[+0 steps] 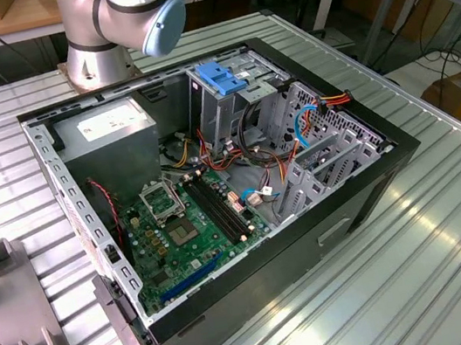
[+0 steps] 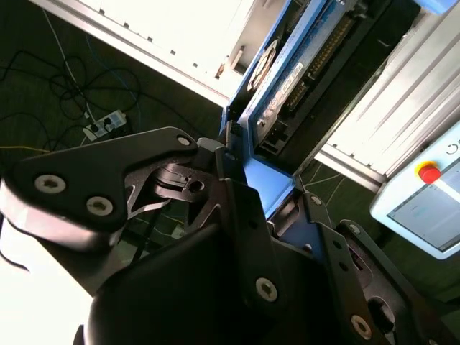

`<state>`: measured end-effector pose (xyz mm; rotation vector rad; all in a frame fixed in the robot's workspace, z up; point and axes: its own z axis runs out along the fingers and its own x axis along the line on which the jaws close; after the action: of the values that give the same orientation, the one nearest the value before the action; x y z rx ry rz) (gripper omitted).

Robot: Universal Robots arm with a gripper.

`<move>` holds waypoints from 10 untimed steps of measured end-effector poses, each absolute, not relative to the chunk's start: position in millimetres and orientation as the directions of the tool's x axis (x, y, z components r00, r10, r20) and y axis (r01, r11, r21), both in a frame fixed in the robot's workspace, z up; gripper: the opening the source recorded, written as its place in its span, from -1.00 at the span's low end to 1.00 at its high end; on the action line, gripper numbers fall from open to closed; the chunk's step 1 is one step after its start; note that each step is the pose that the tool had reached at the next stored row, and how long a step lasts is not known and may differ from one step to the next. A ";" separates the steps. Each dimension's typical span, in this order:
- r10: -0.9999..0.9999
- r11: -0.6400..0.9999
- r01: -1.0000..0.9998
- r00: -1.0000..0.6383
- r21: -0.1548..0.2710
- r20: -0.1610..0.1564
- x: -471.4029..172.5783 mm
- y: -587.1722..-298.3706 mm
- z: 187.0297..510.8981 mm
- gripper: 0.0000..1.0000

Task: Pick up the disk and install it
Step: 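Pick up the disk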

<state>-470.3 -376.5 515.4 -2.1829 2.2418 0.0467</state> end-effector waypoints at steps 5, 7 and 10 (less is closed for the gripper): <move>-0.999 0.026 -1.000 -0.027 0.013 -0.030 -470.3 -376.5 515.4 -0.26; -0.999 0.026 -1.000 -0.027 0.013 -0.031 -470.3 -376.5 515.3 -0.26; -0.999 0.026 -1.000 -0.027 0.013 -0.031 -470.3 -376.5 515.3 -0.26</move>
<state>-470.3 -376.5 515.3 -2.1823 2.2412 0.0479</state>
